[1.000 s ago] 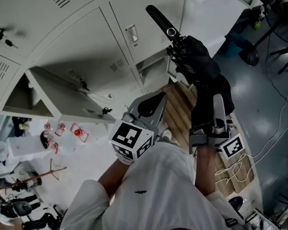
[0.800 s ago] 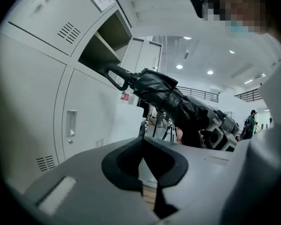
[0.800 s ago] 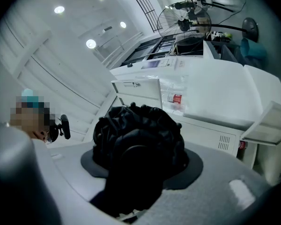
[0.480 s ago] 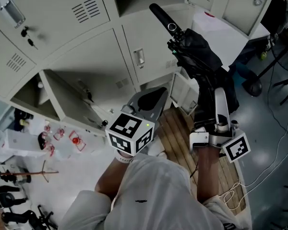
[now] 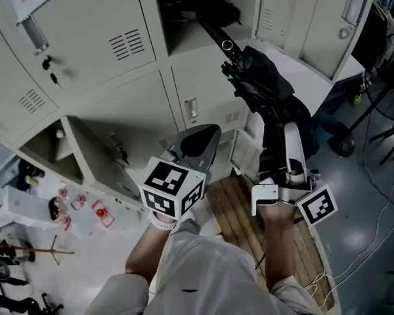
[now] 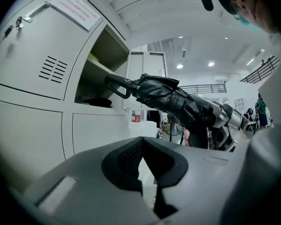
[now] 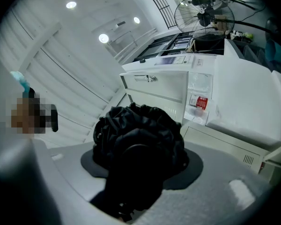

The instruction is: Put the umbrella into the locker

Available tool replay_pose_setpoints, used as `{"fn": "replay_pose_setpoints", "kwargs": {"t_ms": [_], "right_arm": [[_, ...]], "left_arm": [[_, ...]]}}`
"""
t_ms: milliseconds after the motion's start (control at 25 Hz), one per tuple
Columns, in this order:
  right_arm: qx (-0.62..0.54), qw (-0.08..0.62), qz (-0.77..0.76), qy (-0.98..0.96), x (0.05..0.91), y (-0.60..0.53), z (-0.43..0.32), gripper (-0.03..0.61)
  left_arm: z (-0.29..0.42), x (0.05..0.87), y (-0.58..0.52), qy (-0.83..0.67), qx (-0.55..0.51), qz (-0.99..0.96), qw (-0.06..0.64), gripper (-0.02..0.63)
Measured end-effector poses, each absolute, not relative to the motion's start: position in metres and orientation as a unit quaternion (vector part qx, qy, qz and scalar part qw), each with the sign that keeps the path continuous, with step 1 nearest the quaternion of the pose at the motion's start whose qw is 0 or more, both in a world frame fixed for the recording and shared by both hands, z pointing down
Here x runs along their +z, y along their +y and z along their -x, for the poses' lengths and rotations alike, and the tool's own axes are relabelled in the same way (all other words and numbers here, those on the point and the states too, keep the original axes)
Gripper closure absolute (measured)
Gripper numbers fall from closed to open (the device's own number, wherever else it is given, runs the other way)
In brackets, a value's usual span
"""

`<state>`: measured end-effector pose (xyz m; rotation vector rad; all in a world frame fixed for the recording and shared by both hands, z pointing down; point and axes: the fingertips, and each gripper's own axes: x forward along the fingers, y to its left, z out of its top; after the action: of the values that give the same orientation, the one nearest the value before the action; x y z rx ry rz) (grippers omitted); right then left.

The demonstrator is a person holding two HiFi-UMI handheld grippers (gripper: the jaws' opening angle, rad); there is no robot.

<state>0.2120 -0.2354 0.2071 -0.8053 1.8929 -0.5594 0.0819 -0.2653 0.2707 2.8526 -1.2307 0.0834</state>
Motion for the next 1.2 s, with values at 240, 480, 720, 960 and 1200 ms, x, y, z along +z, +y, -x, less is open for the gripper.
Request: {"fn": "replay_pose_setpoints", "kwargs": {"t_ms": [240,480,720,960,1200], "right_arm": [[-0.213,0.487,0.319,0.785,0.181,-0.248,-0.206,0.314],[-0.182,0.488,0.311,0.795,0.150,-0.253,-0.199,0.314],[-0.136,0.490,0.314,0.802,0.109,-0.259,-0.197,0.314],[-0.089,0.487,0.334,0.802,0.073,-0.272,-0.198,0.316],[-0.053,0.470,0.359,0.805,0.038,-0.295,-0.194,0.316]], "left_arm": [[-0.080,0.237,-0.281,-0.399,0.015,-0.917,-0.010,0.597],[-0.073,0.202,-0.299,-0.415,0.013,-0.909,-0.039,0.595],[-0.070,0.174,-0.312,-0.426,-0.004,-0.903,-0.053,0.595],[-0.067,0.143,-0.318,-0.428,-0.028,-0.901,-0.071,0.595],[-0.061,0.121,-0.334,-0.436,-0.043,-0.895,-0.079,0.595]]}}
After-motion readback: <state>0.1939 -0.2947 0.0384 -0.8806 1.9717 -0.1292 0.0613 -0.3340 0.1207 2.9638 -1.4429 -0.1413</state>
